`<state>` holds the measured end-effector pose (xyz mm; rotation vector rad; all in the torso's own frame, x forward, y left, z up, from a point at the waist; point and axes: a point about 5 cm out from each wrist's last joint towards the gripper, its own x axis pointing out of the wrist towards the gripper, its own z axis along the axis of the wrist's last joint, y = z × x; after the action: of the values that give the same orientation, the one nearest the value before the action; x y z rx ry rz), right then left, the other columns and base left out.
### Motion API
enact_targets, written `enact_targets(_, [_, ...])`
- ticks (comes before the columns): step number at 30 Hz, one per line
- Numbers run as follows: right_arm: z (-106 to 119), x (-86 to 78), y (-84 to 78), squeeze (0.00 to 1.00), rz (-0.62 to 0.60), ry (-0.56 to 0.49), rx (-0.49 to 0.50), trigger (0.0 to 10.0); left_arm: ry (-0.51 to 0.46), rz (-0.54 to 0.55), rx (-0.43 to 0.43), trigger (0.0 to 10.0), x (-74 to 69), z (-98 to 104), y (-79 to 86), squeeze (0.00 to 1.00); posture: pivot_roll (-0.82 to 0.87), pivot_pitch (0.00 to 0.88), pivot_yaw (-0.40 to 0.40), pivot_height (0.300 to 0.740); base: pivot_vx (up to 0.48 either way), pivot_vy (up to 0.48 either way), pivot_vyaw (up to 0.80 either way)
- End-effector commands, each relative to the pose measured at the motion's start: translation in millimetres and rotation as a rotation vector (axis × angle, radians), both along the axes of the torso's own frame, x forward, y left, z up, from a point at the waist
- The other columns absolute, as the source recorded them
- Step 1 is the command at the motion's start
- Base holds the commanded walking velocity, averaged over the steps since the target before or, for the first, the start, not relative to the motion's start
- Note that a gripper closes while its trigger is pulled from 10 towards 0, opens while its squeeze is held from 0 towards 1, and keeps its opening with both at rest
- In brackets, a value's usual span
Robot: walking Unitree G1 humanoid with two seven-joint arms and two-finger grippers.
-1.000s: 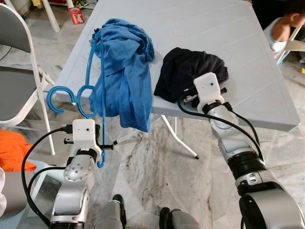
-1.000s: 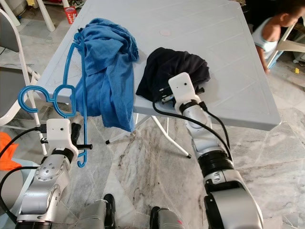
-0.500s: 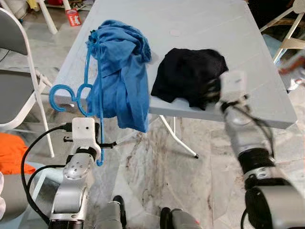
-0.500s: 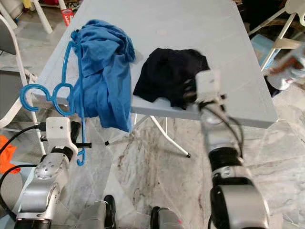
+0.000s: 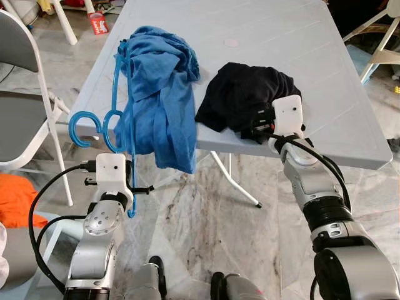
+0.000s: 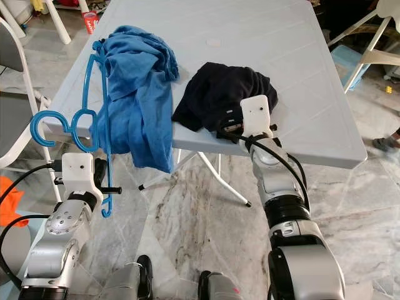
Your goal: Hang hanger
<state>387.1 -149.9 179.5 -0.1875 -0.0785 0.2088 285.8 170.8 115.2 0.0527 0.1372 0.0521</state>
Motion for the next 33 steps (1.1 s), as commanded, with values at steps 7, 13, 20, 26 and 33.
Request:
enact_targets(7, [4.1,-3.9,-2.8,1.00,0.102,0.004,-0.093,10.0,0.022,-0.010,0.001,10.0,-2.1,-4.5,-0.9,0.00,-0.02,0.207,-0.021,0.740,0.000,0.000,0.00])
enact_targets(13, [1.8,-9.1,-3.6,1.00,0.223,0.033,-0.232,10.0,0.023,-0.011,0.001,10.0,-1.5,-4.8,-1.8,0.00,-0.02,0.205,-0.021,0.740,0.000,0.000,0.00])
enact_targets(20, [23.5,-5.6,-5.6,0.00,0.105,-0.134,-0.206,10.0,0.022,-0.010,-0.004,10.0,-0.7,-4.9,-3.0,0.00,-0.02,0.202,-0.026,0.740,0.000,0.000,0.00])
enact_targets(26, [29.1,-3.4,-18.1,0.00,-0.043,-0.176,-0.157,10.0,0.021,-0.008,-0.006,10.0,-1.3,-5.1,-3.2,0.00,-0.02,0.201,-0.027,0.740,0.000,0.000,0.00])
enact_targets(33, [3.3,-0.1,-8.5,0.00,0.046,-0.001,-0.242,10.0,0.024,-0.006,-0.011,10.0,-2.4,-6.4,-4.9,0.00,-0.02,0.200,-0.034,0.740,0.000,0.000,0.00])
